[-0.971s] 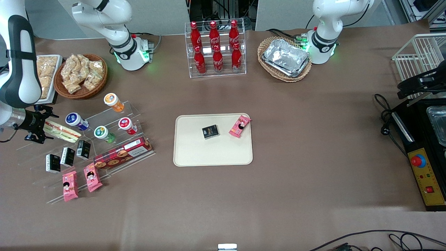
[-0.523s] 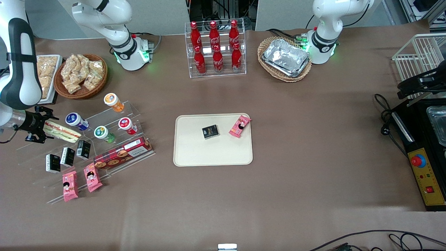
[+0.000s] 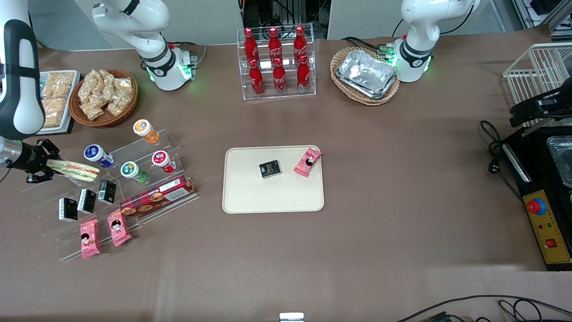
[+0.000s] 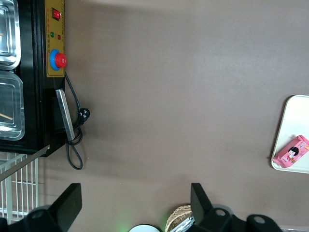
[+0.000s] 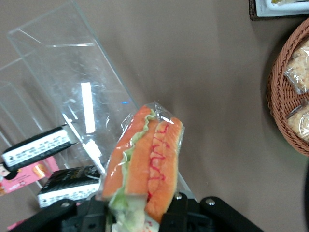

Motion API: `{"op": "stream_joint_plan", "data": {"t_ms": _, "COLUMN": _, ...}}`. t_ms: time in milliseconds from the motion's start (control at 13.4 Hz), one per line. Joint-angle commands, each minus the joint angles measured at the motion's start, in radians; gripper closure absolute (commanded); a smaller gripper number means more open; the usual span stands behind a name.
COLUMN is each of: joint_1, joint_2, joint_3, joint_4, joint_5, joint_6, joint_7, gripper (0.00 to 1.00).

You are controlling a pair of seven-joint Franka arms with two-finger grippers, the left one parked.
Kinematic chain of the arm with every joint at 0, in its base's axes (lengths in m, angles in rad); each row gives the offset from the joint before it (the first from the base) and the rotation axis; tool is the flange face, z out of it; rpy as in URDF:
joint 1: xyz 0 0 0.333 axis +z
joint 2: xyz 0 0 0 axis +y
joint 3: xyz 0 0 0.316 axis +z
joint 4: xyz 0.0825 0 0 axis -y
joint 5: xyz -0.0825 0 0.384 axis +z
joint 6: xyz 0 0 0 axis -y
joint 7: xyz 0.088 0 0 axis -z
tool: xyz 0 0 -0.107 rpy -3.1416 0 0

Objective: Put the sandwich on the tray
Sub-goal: 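Lift the sandwich out of the rack with the right gripper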

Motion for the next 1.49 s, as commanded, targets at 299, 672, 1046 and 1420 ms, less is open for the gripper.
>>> {"op": "stream_joint_plan", "data": {"t_ms": 299, "joint_1": -0.004, "joint_2": 0.0, "joint_3": 0.005, "joint_4": 0.208, "joint_5": -0.002, "joint_6": -0.173, "joint_7": -0.04, "gripper": 0.72}}
{"op": "stream_joint_plan", "data": {"t_ms": 672, "joint_1": 0.085, "joint_2": -0.003, "joint_3": 0.028, "joint_4": 0.361, "joint_5": 0.006, "joint_6": -0.305, "joint_7": -0.04, "gripper": 0.71}}
{"op": "stream_joint_plan", "data": {"t_ms": 1046, "joint_1": 0.263, "joint_2": 0.006, "joint_3": 0.061, "joint_4": 0.4, "joint_5": 0.012, "joint_6": -0.299, "joint_7": -0.022, "gripper": 0.71}}
{"op": "stream_joint_plan", "data": {"t_ms": 1420, "joint_1": 0.309, "joint_2": 0.123, "joint_3": 0.237, "joint_4": 0.469, "joint_5": 0.021, "joint_6": -0.248, "joint_7": 0.181, "gripper": 0.71}}
